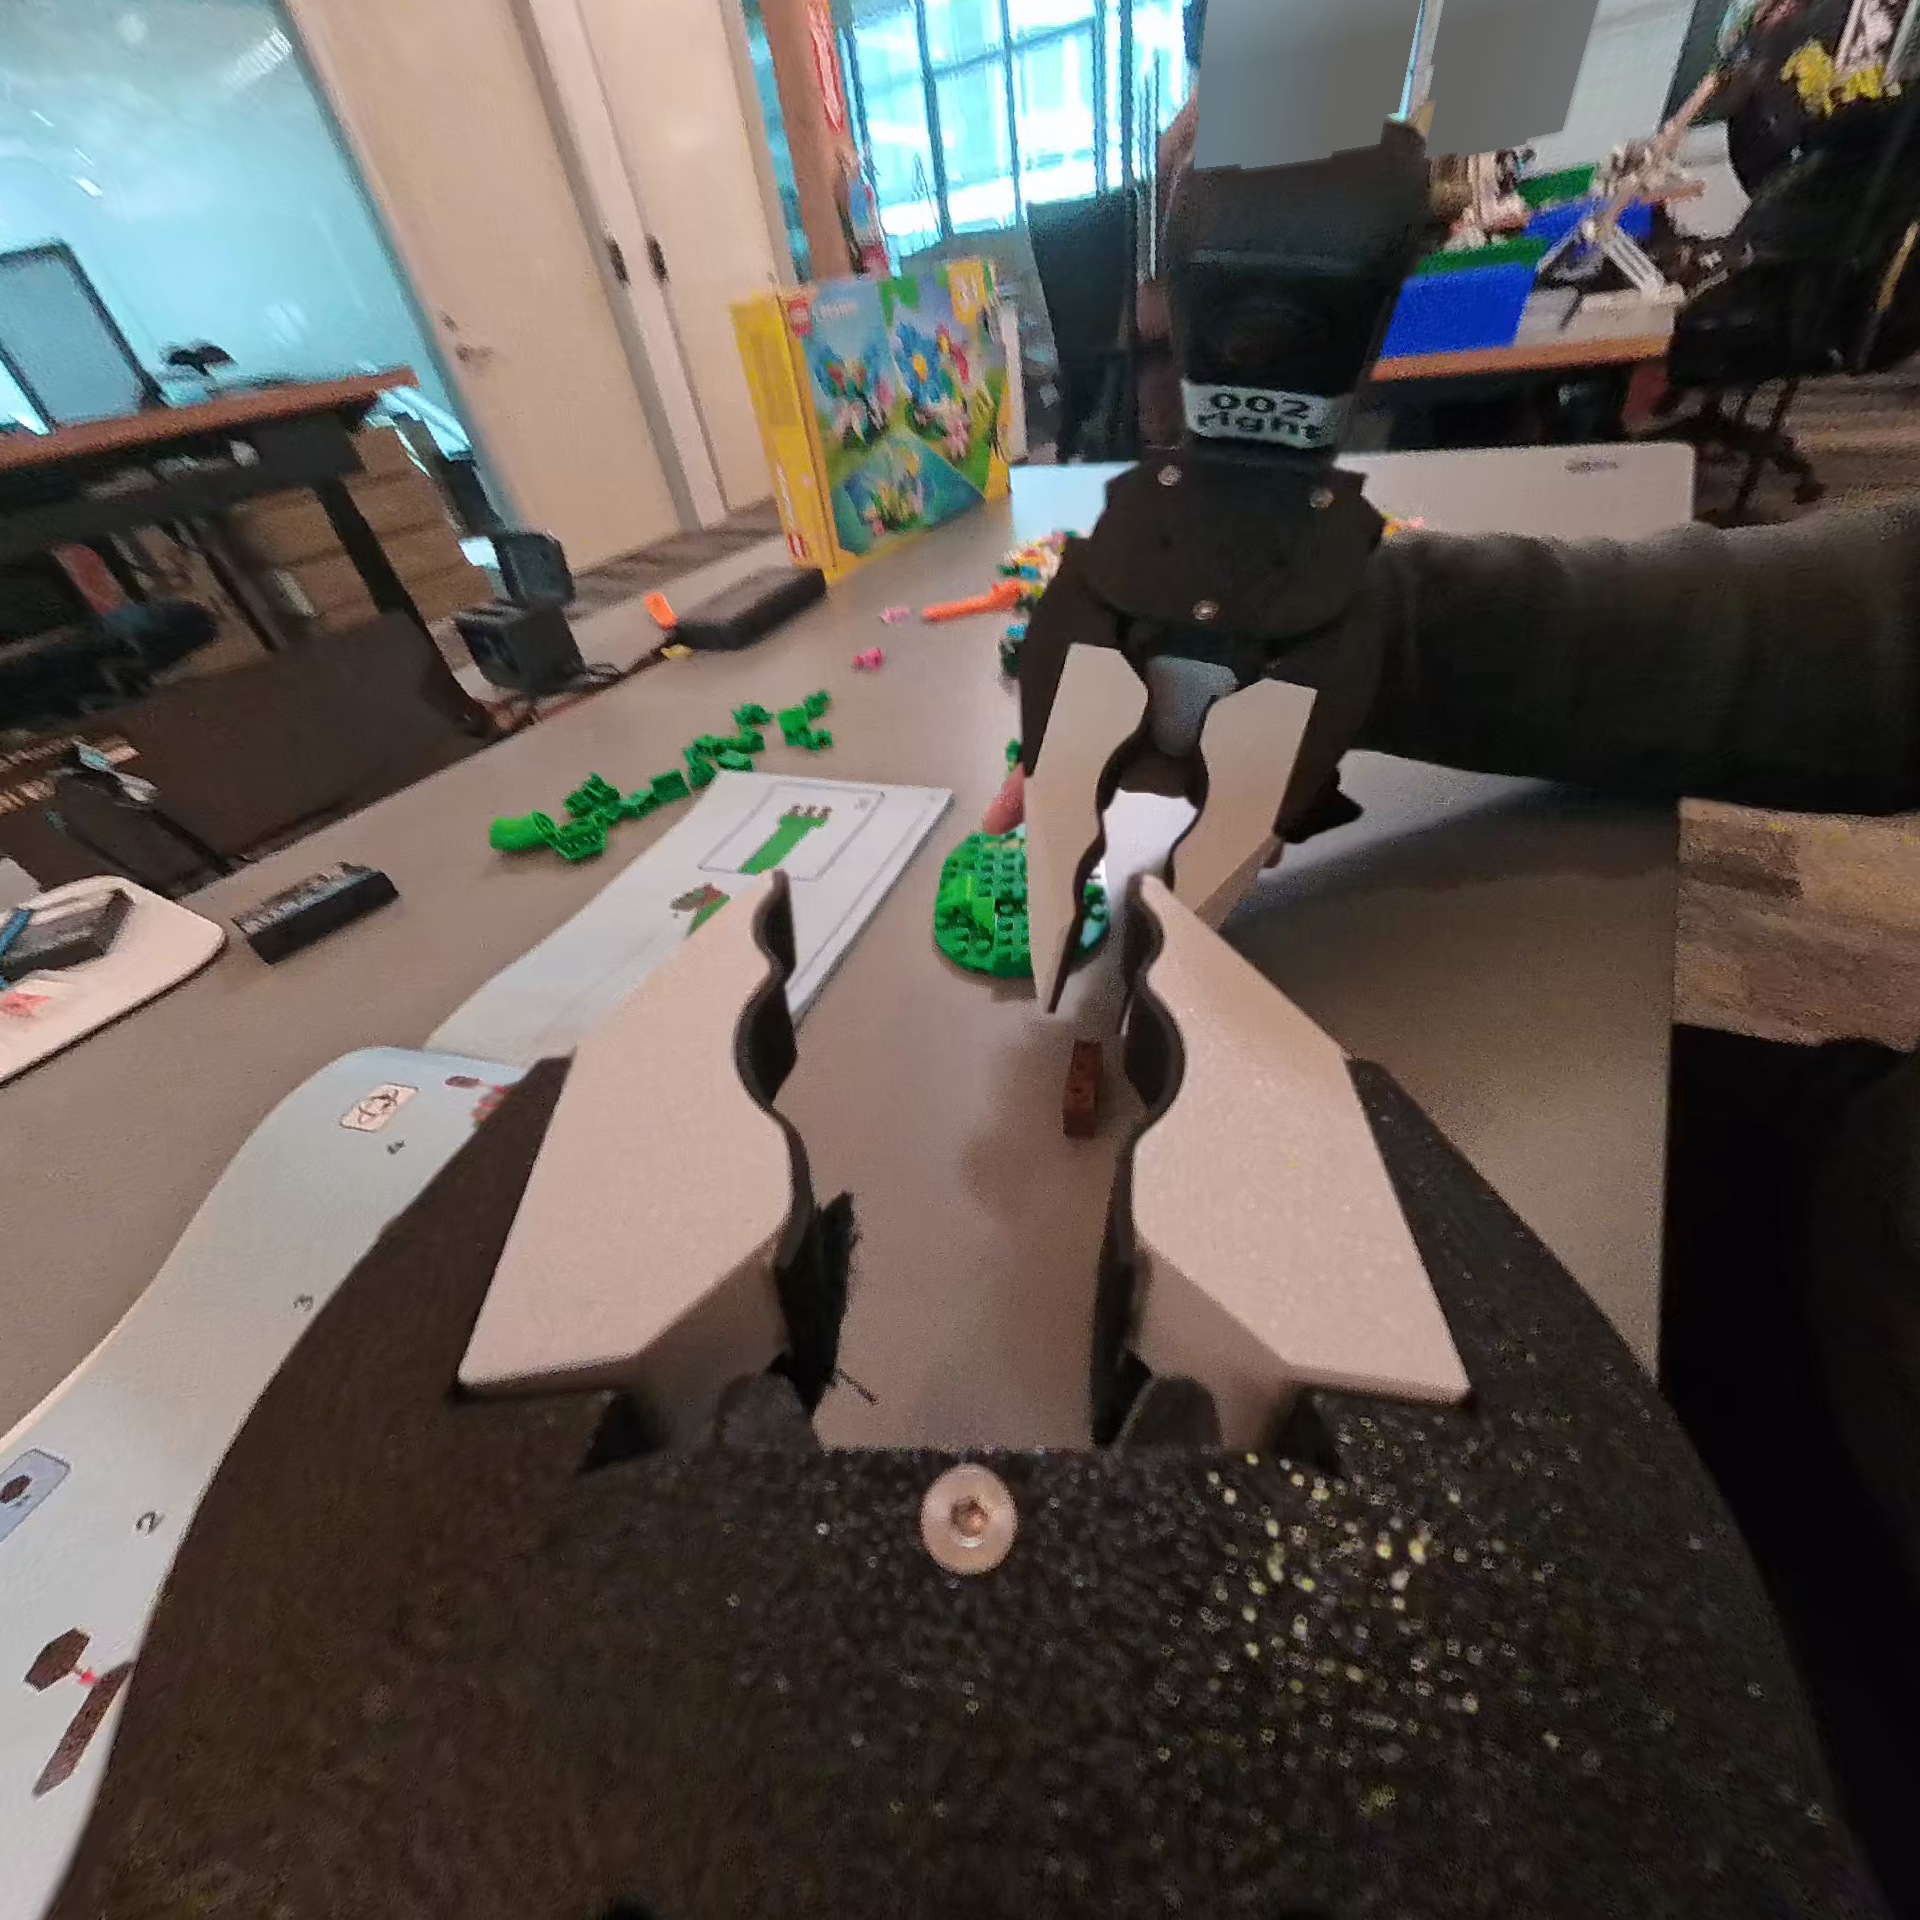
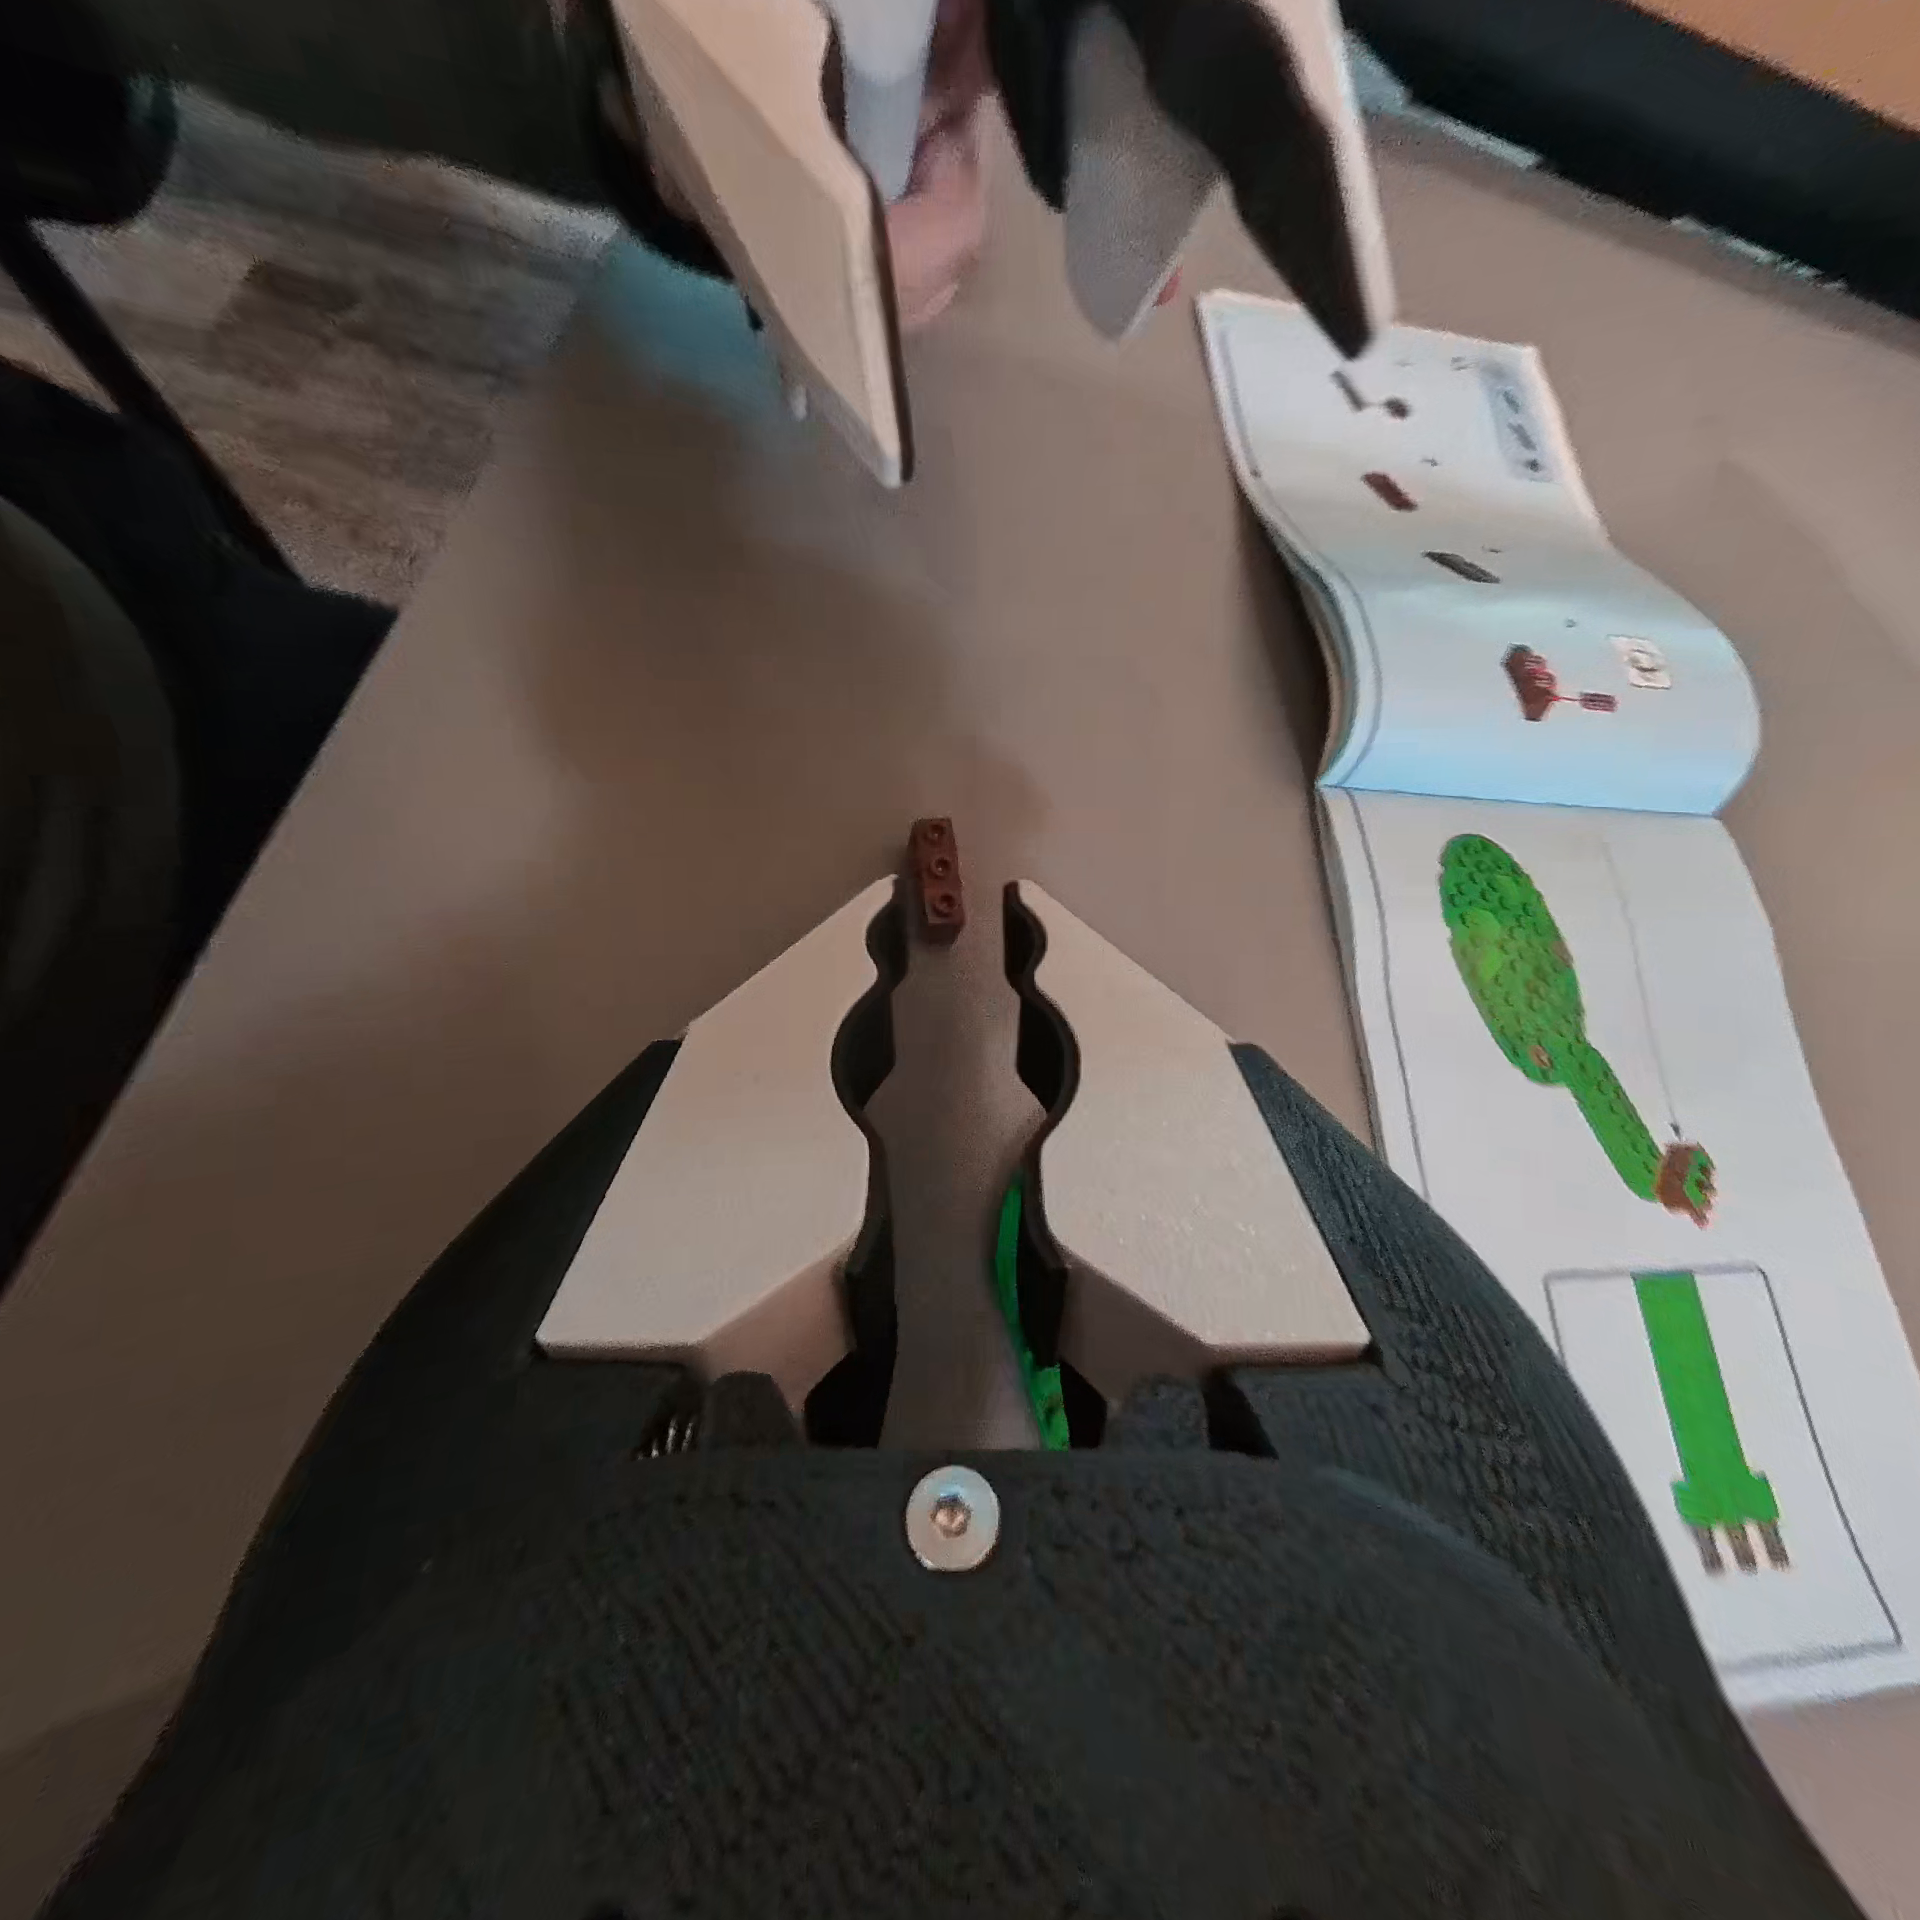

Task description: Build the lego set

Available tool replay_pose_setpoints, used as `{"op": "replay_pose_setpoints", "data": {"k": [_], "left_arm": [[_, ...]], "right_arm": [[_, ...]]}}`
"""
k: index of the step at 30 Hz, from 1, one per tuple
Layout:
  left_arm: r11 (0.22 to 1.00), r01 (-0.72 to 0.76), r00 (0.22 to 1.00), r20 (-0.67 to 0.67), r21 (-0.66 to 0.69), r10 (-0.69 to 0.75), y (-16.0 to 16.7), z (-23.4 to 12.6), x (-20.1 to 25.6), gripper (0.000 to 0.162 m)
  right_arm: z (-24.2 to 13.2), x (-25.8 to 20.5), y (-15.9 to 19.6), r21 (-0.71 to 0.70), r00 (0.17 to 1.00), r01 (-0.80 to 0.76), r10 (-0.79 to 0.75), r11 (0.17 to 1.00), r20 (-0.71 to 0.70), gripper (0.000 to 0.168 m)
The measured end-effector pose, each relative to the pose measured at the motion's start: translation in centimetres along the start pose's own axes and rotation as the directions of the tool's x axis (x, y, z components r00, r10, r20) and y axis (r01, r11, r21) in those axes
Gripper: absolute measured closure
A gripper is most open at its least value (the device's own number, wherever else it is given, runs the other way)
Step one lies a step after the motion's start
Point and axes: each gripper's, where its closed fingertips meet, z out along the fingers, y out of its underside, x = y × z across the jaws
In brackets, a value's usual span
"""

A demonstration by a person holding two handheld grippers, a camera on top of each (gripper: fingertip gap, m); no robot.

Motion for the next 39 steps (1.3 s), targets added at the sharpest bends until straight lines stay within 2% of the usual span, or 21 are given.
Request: {"op": "replay_pose_setpoints", "data": {"k": [1, 3, 5, 7, 8, 10, 12, 14, 16, 18, 22, 28, 32, 36, 39], "left_arm": [[1.0, -0.011, 1.0, 0.017, 0.013, 0.011, -0.2, 0.0, -0.1, 0.101], [0.999, -0.045, 0.998, 0.054, 0.028, 0.044, -0.8, -0.2, -0.4, 0.102], [0.997, -0.062, 0.996, 0.075, 0.053, 0.058, -1.5, -0.6, -0.7, 0.104], [0.996, -0.056, 0.994, 0.092, 0.066, 0.05, -1.7, -1.0, -1.2, 0.106], [0.996, -0.049, 0.994, 0.105, 0.068, 0.041, -1.6, -1.1, -1.5, 0.107], [0.995, -0.012, 0.98, 0.201, 0.098, -0.008, -1.7, -1.4, -3.1, 0.103], [0.977, -0.006, 0.942, 0.329, 0.214, -0.066, -2.8, -2.4, -4.7, 0.102], [0.957, -0.069, 0.891, 0.449, 0.281, -0.067, -3.4, -3.4, -5.8, 0.104], [0.952, -0.15, 0.855, 0.518, 0.267, -0.011, -3.5, -3.6, -5.9, 0.106], [0.949, -0.198, 0.834, 0.551, 0.245, 0.032, -3.3, -3.4, -5.9, 0.106], [0.949, -0.206, 0.835, 0.549, 0.24, 0.042, -3.1, -3.1, -6.2, 0.106], [0.948, -0.191, 0.821, 0.571, 0.253, 0.013, -2.9, -3.4, -7.2, 0.107], [0.953, -0.169, 0.836, 0.548, 0.252, 0.004, -2.6, -3.2, -7.2, 0.126], [0.95, -0.144, 0.832, 0.553, 0.277, -0.035, -2.6, -3.4, -7.9, 0.127], [0.95, -0.152, 0.832, 0.554, 0.272, -0.025, -2.7, -3.4, -7.9, 0.128]], "right_arm": [[-0.9, 0.0, -0.2, 0.025, 0.999, -0.024, 0.025, 0.999, -0.025, 0.151], [-3.7, -0.2, -0.1, 0.074, 0.994, -0.083, 0.088, 0.994, -0.067, 0.151], [-7.9, -0.1, 1.4, 0.08, 0.977, -0.144, 0.155, 0.986, -0.147, 0.152], [-13.2, 0.4, 3.9, 0.075, 0.933, -0.224, 0.236, 0.972, -0.27, 0.157], [-16.3, 1.0, 5.6, 0.078, 0.884, -0.276, 0.285, 0.958, -0.37, 0.161], [-22.7, 2.0, 9.5, 0.086, 0.738, -0.387, 0.365, 0.918, -0.568, 0.168], [-28.9, 2.4, 14.0, 0.114, 0.539, -0.512, 0.422, 0.851, -0.729, 0.168], [-34.0, 2.0, 18.4, 0.153, 0.355, -0.617, 0.446, 0.772, -0.822, 0.168], [-37.3, 1.3, 22.1, 0.153, 0.262, -0.679, 0.431, 0.718, -0.864, 0.168], [-38.8, 0.6, 24.6, 0.133, 0.259, -0.717, 0.438, 0.685, -0.861, 0.167], [-39.4, -1.4, 27.9, 0.025, 0.322, -0.79, 0.45, 0.613, -0.833, 0.167], [-40.3, -3.6, 30.6, -0.001, 0.295, -0.836, 0.446, 0.549, -0.845, 0.163], [-40.0, -5.3, 30.6, 0.038, 0.273, -0.863, 0.529, 0.504, -0.803, 0.156], [-39.5, -6.6, 29.7, 0.105, 0.239, -0.855, 0.566, 0.508, -0.789, 0.148], [-39.1, -6.9, 28.4, 0.171, 0.234, -0.83, 0.608, 0.532, -0.759, 0.153]]}}
